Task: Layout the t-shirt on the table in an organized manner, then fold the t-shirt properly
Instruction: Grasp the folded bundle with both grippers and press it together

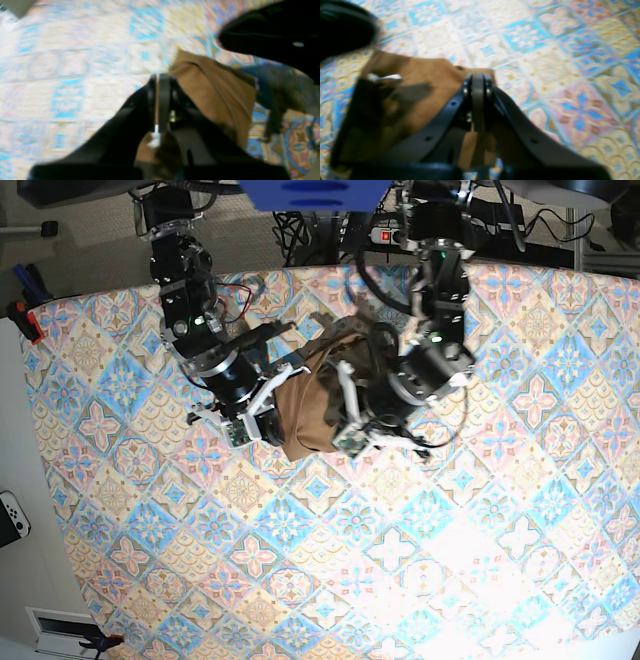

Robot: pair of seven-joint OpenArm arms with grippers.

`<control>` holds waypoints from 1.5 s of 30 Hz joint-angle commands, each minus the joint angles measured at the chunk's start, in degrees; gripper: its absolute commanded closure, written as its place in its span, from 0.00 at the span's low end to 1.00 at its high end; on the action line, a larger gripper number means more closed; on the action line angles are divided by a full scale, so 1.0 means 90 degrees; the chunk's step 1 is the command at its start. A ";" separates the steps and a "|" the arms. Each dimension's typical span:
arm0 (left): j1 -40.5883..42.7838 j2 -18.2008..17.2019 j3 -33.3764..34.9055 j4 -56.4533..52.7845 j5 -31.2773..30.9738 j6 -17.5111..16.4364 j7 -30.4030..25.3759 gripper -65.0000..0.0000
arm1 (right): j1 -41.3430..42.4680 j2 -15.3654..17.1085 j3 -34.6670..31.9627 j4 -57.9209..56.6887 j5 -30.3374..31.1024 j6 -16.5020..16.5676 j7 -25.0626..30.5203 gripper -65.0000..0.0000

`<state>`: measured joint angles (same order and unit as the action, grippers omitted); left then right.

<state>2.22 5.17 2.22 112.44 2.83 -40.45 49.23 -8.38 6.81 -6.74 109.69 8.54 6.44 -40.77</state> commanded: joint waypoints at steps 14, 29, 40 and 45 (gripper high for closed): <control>-0.0115 0.0095 -0.0730 -0.1285 0.0823 0.0050 -0.0122 1.00 | 0.0125 -0.0009 -0.0076 -0.0657 0.0053 0.0061 0.0218 1.00; 0.0003 -0.0179 -0.0740 -0.3082 0.0823 0.0050 -0.1402 1.00 | 0.0125 -0.0009 -0.0633 -0.2805 0.0053 0.0061 0.1458 1.00; 0.0374 0.0026 -0.0720 -0.0455 0.0755 0.0050 -0.0728 1.00 | 0.0096 -0.0009 -0.0555 -0.0168 0.0053 0.0061 0.1204 1.00; 0.0462 0.0026 -0.0691 0.0444 0.0423 0.0050 0.0034 1.00 | 0.0086 -0.0019 -0.0115 -0.0041 0.0053 0.0052 0.1204 1.00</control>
<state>6.96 5.08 -4.21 115.59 7.70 -40.07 51.07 -8.73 6.68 -8.05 108.12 8.62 6.85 -32.36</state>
